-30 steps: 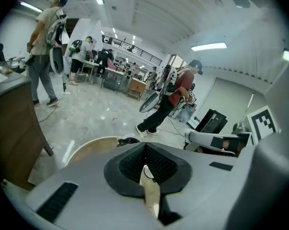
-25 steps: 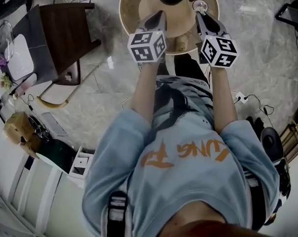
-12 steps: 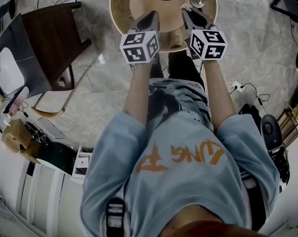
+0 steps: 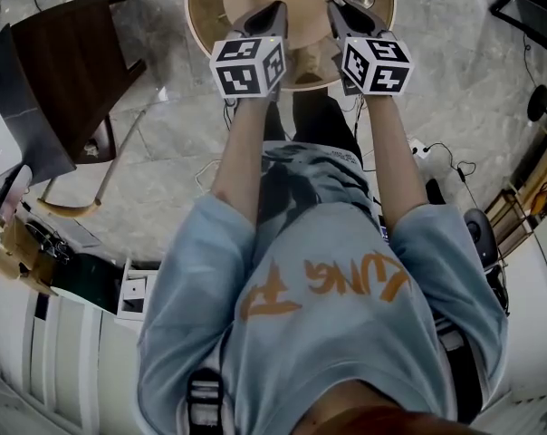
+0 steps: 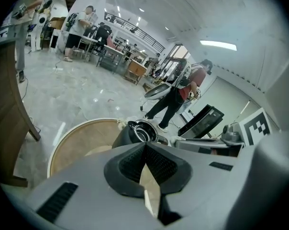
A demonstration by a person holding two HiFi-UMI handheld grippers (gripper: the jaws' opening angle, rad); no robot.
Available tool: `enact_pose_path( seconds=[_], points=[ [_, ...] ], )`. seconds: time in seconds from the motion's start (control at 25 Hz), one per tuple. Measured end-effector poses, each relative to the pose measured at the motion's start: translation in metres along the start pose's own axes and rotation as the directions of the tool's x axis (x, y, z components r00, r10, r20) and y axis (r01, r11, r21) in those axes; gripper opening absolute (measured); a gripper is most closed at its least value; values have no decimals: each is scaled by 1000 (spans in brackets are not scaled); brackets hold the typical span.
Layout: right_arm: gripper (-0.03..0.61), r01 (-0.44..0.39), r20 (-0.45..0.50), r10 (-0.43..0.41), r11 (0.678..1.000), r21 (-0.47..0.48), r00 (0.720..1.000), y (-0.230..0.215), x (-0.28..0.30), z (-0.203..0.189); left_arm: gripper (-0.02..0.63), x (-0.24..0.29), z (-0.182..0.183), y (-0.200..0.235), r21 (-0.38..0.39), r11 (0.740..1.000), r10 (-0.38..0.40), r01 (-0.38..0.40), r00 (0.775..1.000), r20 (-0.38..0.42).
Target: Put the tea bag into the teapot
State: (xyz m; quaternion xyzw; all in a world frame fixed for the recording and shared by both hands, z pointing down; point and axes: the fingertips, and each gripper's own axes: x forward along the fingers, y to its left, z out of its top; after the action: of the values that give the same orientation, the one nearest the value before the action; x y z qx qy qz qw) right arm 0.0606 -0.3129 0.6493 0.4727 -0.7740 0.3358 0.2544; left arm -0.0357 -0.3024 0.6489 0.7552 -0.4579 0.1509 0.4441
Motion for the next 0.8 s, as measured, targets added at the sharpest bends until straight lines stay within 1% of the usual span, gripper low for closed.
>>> enact_pose_path(
  seconds=[0.16, 0.36, 0.6, 0.8],
  points=[
    [61, 8, -6, -8, 1000, 11, 1000, -7, 15, 9, 25, 8, 3, 5, -3, 1000, -2, 2, 1000, -28],
    [61, -9, -25, 8, 1000, -6, 1000, -10, 40, 26, 25, 17, 21, 14, 7, 1000, 2, -2, 999, -42],
    [61, 11, -100, -19, 997, -75, 995, -14, 77, 24, 25, 29, 35, 32, 5, 1000, 11, -10, 999, -41],
    [63, 20, -147, -34, 995, -94, 988, -19, 90, 18, 25, 28, 37, 41, -8, 1000, 18, -19, 999, -47]
  ],
)
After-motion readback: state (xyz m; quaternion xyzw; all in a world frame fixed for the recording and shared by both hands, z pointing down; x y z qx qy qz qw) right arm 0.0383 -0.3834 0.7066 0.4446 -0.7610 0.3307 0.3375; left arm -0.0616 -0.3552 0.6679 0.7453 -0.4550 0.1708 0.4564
